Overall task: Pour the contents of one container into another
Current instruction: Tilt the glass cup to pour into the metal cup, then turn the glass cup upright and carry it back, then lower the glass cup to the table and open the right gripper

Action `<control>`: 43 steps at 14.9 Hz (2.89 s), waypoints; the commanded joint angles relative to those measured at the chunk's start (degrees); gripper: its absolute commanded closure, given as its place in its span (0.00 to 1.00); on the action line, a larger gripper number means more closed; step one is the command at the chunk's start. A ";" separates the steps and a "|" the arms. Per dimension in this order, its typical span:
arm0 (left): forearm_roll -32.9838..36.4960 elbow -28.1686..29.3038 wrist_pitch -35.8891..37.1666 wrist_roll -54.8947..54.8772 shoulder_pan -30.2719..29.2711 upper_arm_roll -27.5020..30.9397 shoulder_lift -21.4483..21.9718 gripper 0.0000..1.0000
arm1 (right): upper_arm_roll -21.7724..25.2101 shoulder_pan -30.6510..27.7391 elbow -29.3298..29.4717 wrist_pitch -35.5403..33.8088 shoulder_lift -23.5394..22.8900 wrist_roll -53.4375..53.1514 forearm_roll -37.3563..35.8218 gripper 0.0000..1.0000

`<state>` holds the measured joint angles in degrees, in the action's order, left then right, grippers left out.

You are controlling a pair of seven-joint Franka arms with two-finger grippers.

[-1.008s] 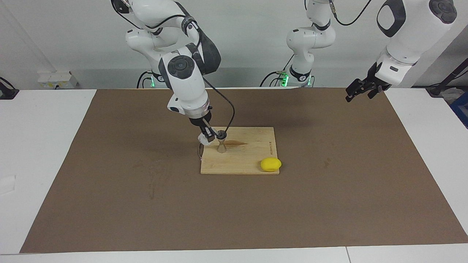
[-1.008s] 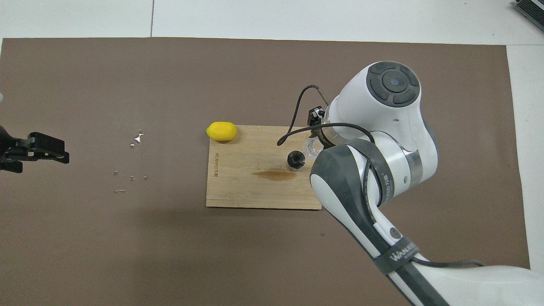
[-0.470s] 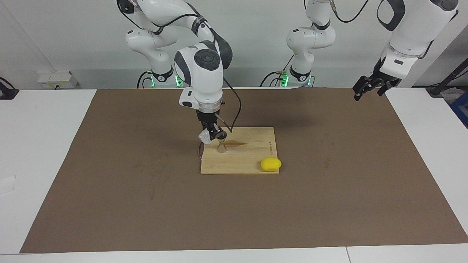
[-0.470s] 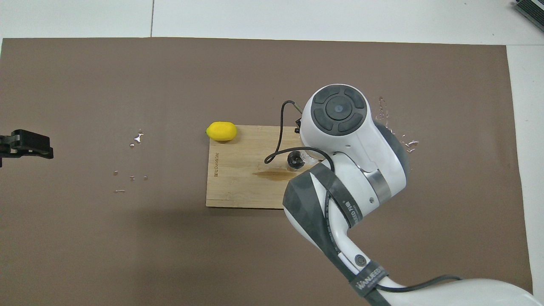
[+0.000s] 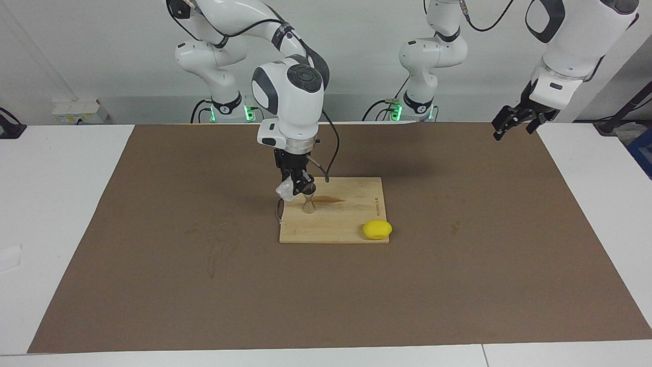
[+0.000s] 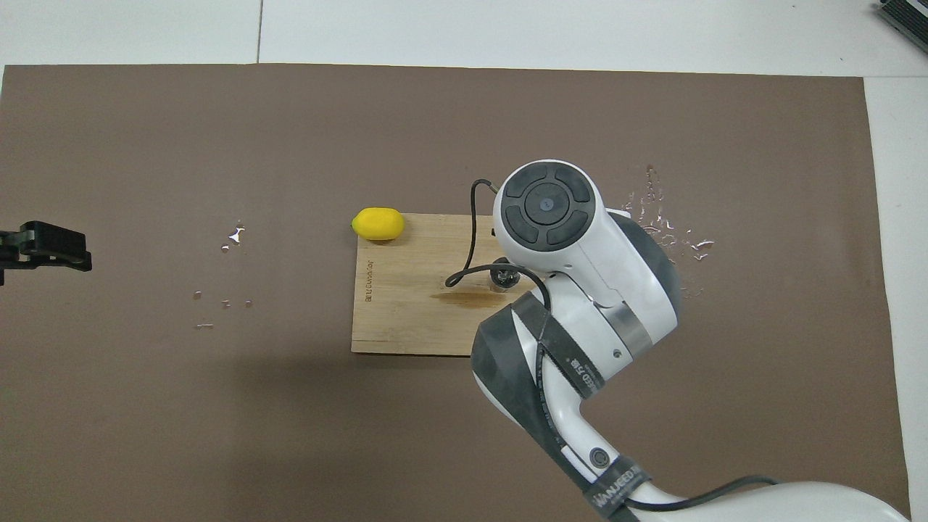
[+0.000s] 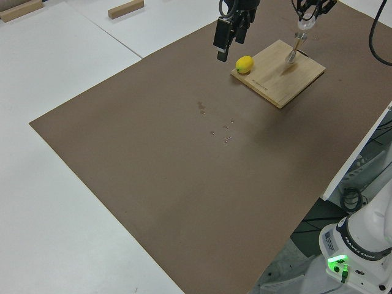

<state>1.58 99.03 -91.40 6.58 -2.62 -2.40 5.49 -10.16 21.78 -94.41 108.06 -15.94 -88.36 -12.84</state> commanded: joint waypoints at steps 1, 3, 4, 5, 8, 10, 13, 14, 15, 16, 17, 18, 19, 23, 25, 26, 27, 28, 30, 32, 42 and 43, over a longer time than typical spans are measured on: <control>1.06 0.82 0.16 -0.60 0.51 -0.24 1.10 0.00 | -0.12 0.54 1.51 -1.45 -0.67 -1.38 -1.32 1.00; 1.06 0.82 0.16 -0.60 0.43 -0.15 1.10 0.00 | -0.12 0.28 1.51 -1.45 -0.76 -1.38 0.17 1.00; 1.06 0.82 0.16 -0.60 0.25 -0.06 1.10 0.00 | -0.21 -0.07 1.51 -1.45 -0.85 -1.29 1.75 1.00; 1.06 0.82 0.16 -0.60 0.16 -0.06 1.10 0.00 | -0.13 -0.34 1.51 -1.28 -0.85 -1.29 3.33 1.00; 1.06 0.82 0.16 -0.60 0.16 -0.06 1.10 0.00 | -0.04 -2.88 1.51 -0.58 -1.03 -1.12 8.95 1.00; 1.06 0.82 0.16 -0.60 0.16 -0.15 1.10 0.00 | -0.04 -4.72 1.51 -0.40 -1.20 -0.77 11.68 1.00; 1.06 0.82 0.16 -0.60 0.16 -0.06 1.10 0.00 | -0.04 -8.85 0.72 -0.22 -1.38 2.82 16.33 1.00; 1.06 0.82 0.16 -0.60 0.16 -0.06 1.10 0.00 | -0.04 -11.21 0.46 -0.13 -1.38 4.75 19.57 1.00; 1.06 0.82 0.16 -0.60 0.16 -0.06 1.10 0.00 | -0.04 -13.76 -0.24 0.13 -1.38 6.69 22.83 1.00; 1.06 0.82 0.16 -0.60 0.16 -0.15 1.10 0.00 | -0.12 -16.31 -1.21 0.39 -1.38 9.23 25.82 1.00; 1.06 0.82 0.16 -0.60 0.16 -0.06 1.10 0.00 | -0.04 -18.51 -2.52 0.65 -1.20 12.56 28.63 1.00; 1.06 0.82 0.16 -0.60 0.16 -0.15 1.10 0.00 | -0.04 -20.18 -3.67 1.18 -1.03 15.29 30.31 1.00; 1.06 0.82 0.16 -0.60 0.16 -0.06 1.10 0.00 | -0.04 -21.94 -4.90 1.97 -1.03 17.84 30.85 1.00; 1.06 0.82 0.16 -0.60 0.16 -0.15 1.10 0.00 | -0.04 -29.41 -9.56 4.08 -1.38 28.75 38.31 1.00; 1.06 0.82 0.16 -0.60 0.16 -0.06 1.10 0.00 | -0.04 -32.49 -10.36 3.21 -3.13 32.70 40.95 1.00; 1.06 0.82 0.16 -0.60 0.16 -0.06 1.10 0.00 | -0.04 -33.99 -11.05 2.51 -3.66 35.24 42.53 1.00; 1.06 0.82 0.16 -0.60 0.16 -0.06 1.10 0.00 | -0.04 -34.87 -11.76 1.46 -3.75 38.58 43.94 1.00; 1.06 0.82 0.16 -0.60 0.16 -0.06 1.10 0.00 | -0.04 -35.75 -12.20 0.58 -4.01 40.18 45.26 1.00; 1.06 0.82 0.16 -0.60 0.16 -0.06 1.10 0.00 | -0.04 -37.25 -12.20 -1.70 -5.33 44.47 46.59 1.00; 1.06 0.82 0.16 -0.60 0.16 -0.06 1.10 0.00 | -0.04 -37.25 -13.16 -3.47 -5.16 48.09 46.68 1.00; 1.06 0.82 0.16 -0.60 0.16 -0.15 1.10 0.00 | 0.49 -39.19 -16.07 -4.00 -4.28 57.68 43.16 1.00; 1.06 0.82 0.16 -0.60 0.16 -0.15 1.10 0.00 | 0.58 -39.10 -16.16 -3.39 -4.28 57.16 42.64 0.59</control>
<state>1.58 99.03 -91.39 6.57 -2.58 -2.62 5.49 -9.23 -16.60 -109.29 104.51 -21.62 -32.07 31.29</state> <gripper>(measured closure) 0.000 0.507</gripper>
